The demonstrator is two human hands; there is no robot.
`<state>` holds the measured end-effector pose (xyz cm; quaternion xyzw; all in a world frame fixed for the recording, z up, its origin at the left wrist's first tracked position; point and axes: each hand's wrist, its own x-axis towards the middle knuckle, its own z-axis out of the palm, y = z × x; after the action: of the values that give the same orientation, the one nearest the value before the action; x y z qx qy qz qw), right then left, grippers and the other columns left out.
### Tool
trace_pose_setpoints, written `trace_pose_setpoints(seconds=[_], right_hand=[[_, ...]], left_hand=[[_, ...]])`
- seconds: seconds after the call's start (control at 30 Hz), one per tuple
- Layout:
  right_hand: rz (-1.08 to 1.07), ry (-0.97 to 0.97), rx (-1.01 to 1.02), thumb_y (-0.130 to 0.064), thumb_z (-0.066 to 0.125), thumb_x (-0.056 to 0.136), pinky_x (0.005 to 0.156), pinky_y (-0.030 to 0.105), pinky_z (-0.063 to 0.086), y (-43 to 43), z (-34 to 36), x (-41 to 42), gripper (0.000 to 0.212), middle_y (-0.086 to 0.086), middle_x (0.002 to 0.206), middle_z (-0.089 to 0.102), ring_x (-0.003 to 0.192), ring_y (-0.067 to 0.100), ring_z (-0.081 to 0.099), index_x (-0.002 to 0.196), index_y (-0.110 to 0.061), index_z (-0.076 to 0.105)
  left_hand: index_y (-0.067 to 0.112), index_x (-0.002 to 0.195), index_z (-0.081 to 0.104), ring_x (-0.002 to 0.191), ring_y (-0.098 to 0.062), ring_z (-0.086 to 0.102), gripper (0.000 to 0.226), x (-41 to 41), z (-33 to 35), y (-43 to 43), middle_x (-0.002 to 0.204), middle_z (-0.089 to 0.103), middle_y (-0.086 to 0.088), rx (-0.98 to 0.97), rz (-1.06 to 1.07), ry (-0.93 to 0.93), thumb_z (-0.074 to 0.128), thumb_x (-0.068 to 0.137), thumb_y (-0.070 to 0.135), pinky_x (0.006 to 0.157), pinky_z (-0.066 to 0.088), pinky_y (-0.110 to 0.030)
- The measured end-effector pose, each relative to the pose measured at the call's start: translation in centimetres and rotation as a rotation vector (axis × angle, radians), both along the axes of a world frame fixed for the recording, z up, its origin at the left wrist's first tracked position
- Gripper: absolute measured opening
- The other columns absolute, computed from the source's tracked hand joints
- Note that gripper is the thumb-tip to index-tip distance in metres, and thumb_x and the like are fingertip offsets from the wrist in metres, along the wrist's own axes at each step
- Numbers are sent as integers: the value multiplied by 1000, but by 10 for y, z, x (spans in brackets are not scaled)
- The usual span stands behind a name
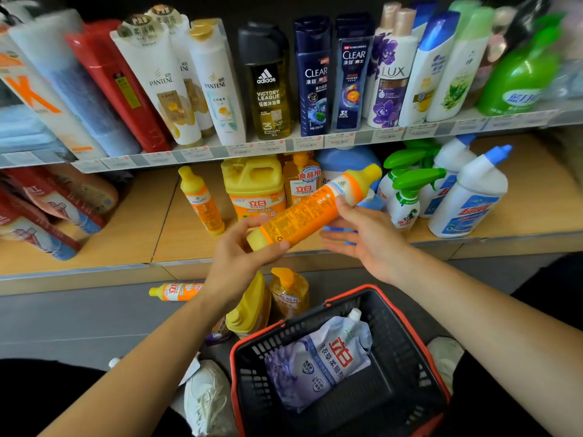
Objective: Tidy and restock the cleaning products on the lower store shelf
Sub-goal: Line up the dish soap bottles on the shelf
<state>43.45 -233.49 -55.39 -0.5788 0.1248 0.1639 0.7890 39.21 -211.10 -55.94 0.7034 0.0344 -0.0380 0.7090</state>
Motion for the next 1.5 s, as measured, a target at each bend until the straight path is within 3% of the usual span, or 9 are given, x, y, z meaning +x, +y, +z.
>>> trace_pose_setpoints(seconds=[0.13, 0.23, 0.37, 0.47, 0.63, 0.83, 0.93, 1.27, 1.5], right_hand=[[95, -134, -458, -32, 70, 91, 62, 28, 59, -1, -7, -7, 27, 13, 86, 76, 72, 19, 74, 100, -6, 73], [159, -486, -739, -25, 82, 78, 81, 26, 54, 2, -10, -8, 36, -1, 101, 71, 91, 12, 67, 111, -17, 70], [463, -586, -726, -30, 90, 69, 106, 34, 45, 14, -16, -16, 84, -7, 134, 57, 123, 10, 54, 143, -29, 48], [508, -640, -549, -17, 88, 73, 104, 40, 49, 17, -21, -18, 75, -6, 131, 64, 121, 11, 60, 140, -21, 53], [472, -620, -457, -14, 88, 71, 102, 42, 52, 16, -23, -19, 70, -8, 127, 67, 119, 9, 62, 135, -21, 59], [351, -779, -774, -45, 85, 66, 91, 42, 55, 27, -27, -29, 80, -13, 121, 68, 110, 7, 63, 137, -44, 48], [320, -853, -984, -51, 83, 69, 88, 43, 53, 30, -28, -31, 82, -9, 120, 65, 109, 13, 61, 142, -37, 48], [344, -669, -728, -51, 84, 68, 86, 43, 56, 27, -21, -25, 68, -9, 107, 71, 95, 5, 68, 124, -33, 50], [376, -536, -420, -15, 82, 80, 98, 44, 54, 20, -19, -21, 64, 2, 118, 71, 111, 15, 67, 136, -19, 51]], left_hand=[[22, 119, 65, 100, -18, 72, 55, 1, 12, 9, 106, 73, 8, 150, 70, -189, 88, 70, 23, 85, 62, -43], [20, 123, 65, 105, -23, 68, 59, 1, 16, 8, 109, 70, 3, 237, 41, -289, 92, 70, 20, 89, 59, -53], [16, 130, 63, 109, -22, 69, 68, -5, 13, -1, 117, 72, -5, 230, -66, -289, 92, 69, 18, 91, 59, -41], [13, 134, 60, 115, -21, 67, 67, -9, 14, -6, 123, 69, -6, 166, -127, -273, 87, 73, 15, 87, 58, -28], [26, 125, 69, 113, -18, 66, 51, -9, 20, -9, 118, 71, 8, 264, -111, -298, 80, 77, 41, 85, 62, -40], [30, 102, 76, 91, -11, 70, 23, -8, 21, -11, 96, 75, 15, 492, 131, -359, 75, 83, 42, 76, 60, -44], [28, 99, 77, 90, -8, 71, 15, -6, 21, -9, 94, 76, 15, 491, 170, -343, 72, 89, 39, 79, 60, -44], [3, 119, 73, 128, -17, 61, 36, -5, 28, 3, 131, 68, -8, 325, -59, -437, 73, 86, 18, 98, 55, -51], [4, 103, 76, 109, -24, 72, 22, -9, 28, 0, 108, 78, -8, 88, 46, -457, 77, 81, 5, 93, 60, -39]])
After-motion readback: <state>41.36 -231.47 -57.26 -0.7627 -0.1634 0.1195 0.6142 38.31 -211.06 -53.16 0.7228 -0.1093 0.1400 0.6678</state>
